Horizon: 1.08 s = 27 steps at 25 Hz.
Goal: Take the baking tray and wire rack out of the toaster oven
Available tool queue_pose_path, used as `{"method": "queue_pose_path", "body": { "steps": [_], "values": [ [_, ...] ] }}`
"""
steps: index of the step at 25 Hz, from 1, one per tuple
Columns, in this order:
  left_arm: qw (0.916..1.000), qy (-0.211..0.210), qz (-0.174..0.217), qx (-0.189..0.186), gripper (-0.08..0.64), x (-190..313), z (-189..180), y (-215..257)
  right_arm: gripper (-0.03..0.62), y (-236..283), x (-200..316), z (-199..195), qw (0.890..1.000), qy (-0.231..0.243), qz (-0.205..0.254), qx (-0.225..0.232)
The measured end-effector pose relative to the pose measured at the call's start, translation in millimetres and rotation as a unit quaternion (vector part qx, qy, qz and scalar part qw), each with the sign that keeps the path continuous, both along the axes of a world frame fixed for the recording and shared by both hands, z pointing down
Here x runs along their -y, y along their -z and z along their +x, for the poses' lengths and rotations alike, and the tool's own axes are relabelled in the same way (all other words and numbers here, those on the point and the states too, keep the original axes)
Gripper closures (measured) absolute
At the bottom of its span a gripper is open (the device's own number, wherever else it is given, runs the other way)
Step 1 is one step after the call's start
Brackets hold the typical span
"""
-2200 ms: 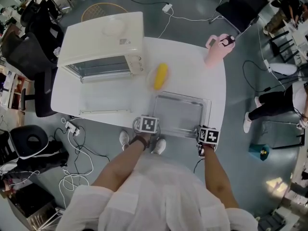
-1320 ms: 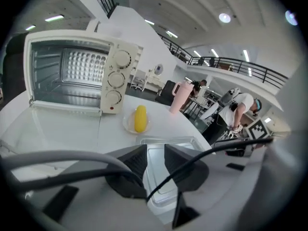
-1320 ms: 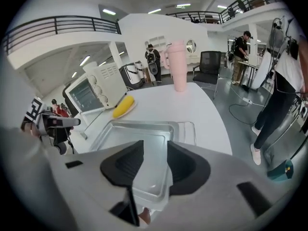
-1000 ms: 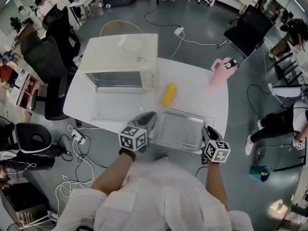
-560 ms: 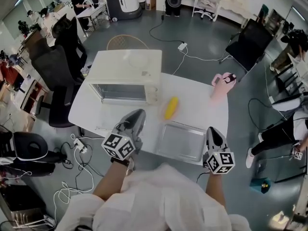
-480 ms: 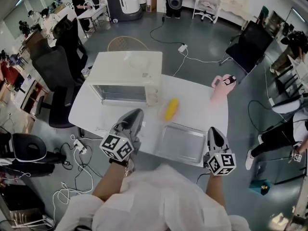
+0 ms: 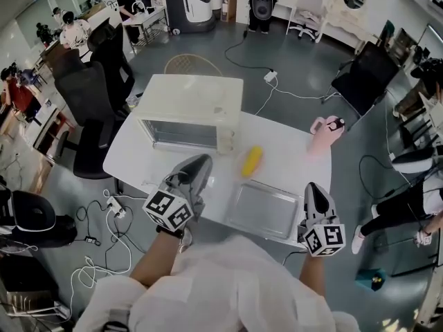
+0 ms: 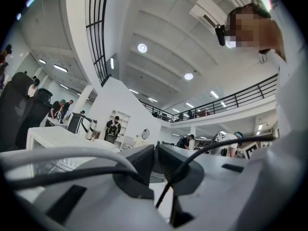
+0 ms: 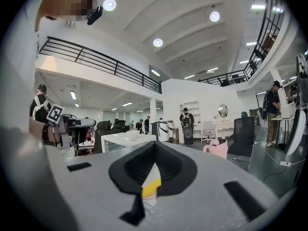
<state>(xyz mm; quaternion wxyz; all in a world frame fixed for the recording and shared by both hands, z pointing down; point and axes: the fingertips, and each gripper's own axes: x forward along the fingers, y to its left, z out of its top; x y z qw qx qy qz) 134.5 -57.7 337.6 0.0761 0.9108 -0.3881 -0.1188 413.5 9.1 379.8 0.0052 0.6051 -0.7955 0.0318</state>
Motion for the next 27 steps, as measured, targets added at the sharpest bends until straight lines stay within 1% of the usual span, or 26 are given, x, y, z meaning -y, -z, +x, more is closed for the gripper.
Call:
{"method": "queue_pose_path", "body": {
  "steps": [2,7,10,13,18,22,27],
  "values": [
    [1.0000,-0.004,0.002,0.000,0.532,0.3,0.6,0.9,0.589,3.5,1.1,-4.5,1.000,0.001,0.005,-0.001],
    [1.0000,0.006,-0.006,0.006,0.533,-4.0,-5.5,-1.3,0.589,3.2,1.9,-14.7,1.000,0.008,0.013,-0.007],
    [1.0000,-0.001,-0.007,0.003,0.532,-4.8,-5.2,-5.6,0.589,5.2,1.1,-17.1,1.000,0.008,0.009,-0.005],
    [0.9998,-0.003,-0.018,0.004,0.532,-7.5,-5.2,-7.5,0.589,5.2,-1.0,-17.1,1.000,0.006,0.006,-0.004],
    [0.9998,-0.011,-0.016,-0.004,0.532,-6.1,-5.9,-9.9,0.589,11.6,0.7,-22.1,1.000,0.010,0.015,-0.003],
    [0.9997,-0.010,-0.022,0.008,0.532,-8.2,-1.5,0.3,0.589,15.8,0.6,-24.1,1.000,0.013,0.023,-0.003],
    [0.9996,-0.027,0.000,-0.008,0.532,-7.6,3.0,-7.1,0.590,15.8,1.8,-23.7,1.000,0.014,0.020,-0.004]
  ]
}}
